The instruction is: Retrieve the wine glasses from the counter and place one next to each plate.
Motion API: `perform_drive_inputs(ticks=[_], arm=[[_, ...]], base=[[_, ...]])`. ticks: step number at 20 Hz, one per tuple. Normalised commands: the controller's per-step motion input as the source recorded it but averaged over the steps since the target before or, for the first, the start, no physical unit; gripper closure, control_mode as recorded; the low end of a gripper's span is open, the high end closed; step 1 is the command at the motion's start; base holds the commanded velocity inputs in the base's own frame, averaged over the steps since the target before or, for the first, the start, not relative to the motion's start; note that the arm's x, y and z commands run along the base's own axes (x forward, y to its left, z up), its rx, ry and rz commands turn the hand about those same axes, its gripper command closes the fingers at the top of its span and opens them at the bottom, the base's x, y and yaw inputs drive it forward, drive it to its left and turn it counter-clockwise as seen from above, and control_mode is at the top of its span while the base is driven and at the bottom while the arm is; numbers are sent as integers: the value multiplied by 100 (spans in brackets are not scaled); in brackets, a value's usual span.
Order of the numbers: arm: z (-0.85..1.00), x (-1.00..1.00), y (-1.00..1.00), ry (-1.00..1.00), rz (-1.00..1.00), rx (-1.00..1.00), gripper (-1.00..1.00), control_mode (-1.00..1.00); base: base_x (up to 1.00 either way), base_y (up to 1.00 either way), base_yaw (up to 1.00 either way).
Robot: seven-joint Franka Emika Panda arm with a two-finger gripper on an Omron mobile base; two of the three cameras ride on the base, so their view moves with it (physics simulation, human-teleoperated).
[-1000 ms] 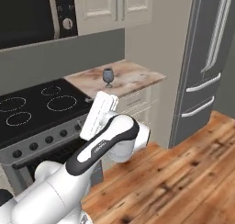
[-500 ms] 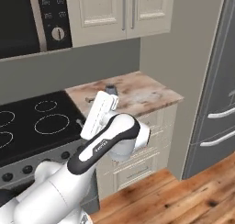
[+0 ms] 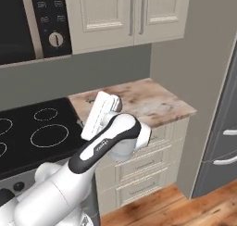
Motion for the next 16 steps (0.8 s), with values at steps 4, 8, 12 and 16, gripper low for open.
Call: perform_drive_inputs(ticks=[4,8,12,16], arm=[[0,0,0,0,0,0,-100,100],[0,0,0,0,0,0,-100,100],[0,0,0,0,0,0,-100,100],[0,0,0,0,0,0,-100,100]], base=[[0,-46,15],[0,-66,17],[-13,-65,6],[12,-33,19]])
